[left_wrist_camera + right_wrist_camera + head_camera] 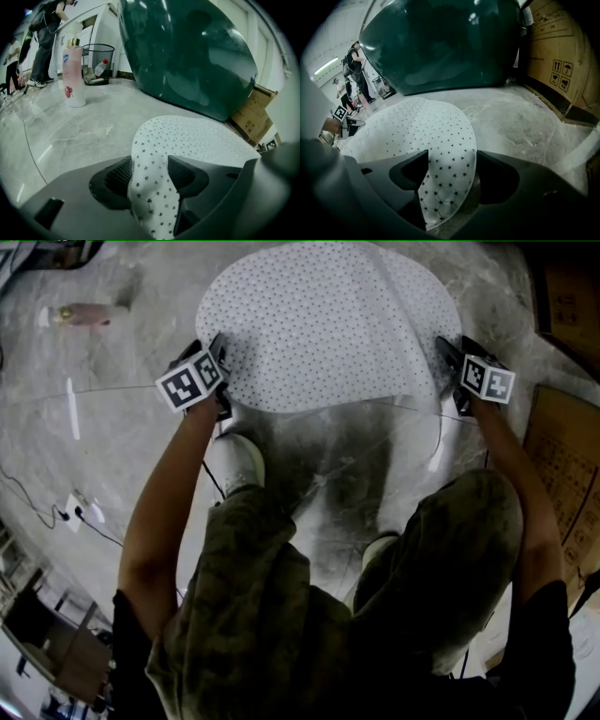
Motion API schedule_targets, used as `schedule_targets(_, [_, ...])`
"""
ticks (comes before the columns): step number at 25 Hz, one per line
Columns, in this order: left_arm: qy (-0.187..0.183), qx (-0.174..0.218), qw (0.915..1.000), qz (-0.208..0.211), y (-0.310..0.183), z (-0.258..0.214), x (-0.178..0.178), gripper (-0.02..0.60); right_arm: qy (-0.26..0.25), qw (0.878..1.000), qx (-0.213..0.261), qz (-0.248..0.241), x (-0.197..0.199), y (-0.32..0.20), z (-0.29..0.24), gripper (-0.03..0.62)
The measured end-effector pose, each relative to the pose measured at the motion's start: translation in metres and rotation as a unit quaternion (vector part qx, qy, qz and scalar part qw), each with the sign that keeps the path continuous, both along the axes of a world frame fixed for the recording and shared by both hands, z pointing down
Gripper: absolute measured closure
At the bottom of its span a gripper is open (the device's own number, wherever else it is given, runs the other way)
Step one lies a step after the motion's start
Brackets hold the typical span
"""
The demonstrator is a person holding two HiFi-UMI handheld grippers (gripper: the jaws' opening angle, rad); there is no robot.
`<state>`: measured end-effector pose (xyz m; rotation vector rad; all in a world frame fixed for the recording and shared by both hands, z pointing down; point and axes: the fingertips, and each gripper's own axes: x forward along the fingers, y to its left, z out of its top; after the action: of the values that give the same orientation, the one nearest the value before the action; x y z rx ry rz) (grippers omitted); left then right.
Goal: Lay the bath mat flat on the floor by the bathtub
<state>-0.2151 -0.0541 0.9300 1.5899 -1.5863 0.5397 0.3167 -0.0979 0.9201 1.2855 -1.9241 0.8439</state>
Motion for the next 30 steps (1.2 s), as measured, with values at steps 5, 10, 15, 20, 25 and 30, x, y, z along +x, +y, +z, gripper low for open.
schedule_targets(5, [0.045, 0.003, 0.9986, 0.028, -0.003, -0.002, 0.011, 0.372, 0.006, 1.000, 0.003, 0.008, 0.002, -0.002, 0.000, 0.275])
schedule_targets(10, [0.078, 0.024, 0.9954, 0.051, -0.009, -0.012, 0.036, 0.517, -0.009, 1.000, -0.002, 0.019, 0.010, -0.007, -0.002, 0.275])
schedule_targets(15, [0.045, 0.016, 0.9962, 0.072, -0.006, -0.010, 0.033, 0.517, 0.020, 0.999, 0.011, 0.031, 0.022, -0.013, 0.006, 0.275])
schedule_targets(20, [0.054, 0.018, 0.9946, 0.086, -0.008, -0.012, 0.038, 0.517, 0.010, 1.000, -0.005, 0.000, 0.004, -0.006, -0.001, 0.407])
schedule_targets(25, [0.068, 0.021, 0.9934, 0.090, -0.010, -0.014, 0.035, 0.518, -0.013, 1.000, -0.001, -0.010, -0.007, -0.007, -0.011, 0.502])
schedule_targets(30, [0.056, 0.037, 0.9932, 0.095, -0.027, -0.023, 0.030, 0.520, -0.010, 0.998, 0.025, 0.052, 0.020, -0.018, -0.031, 0.522])
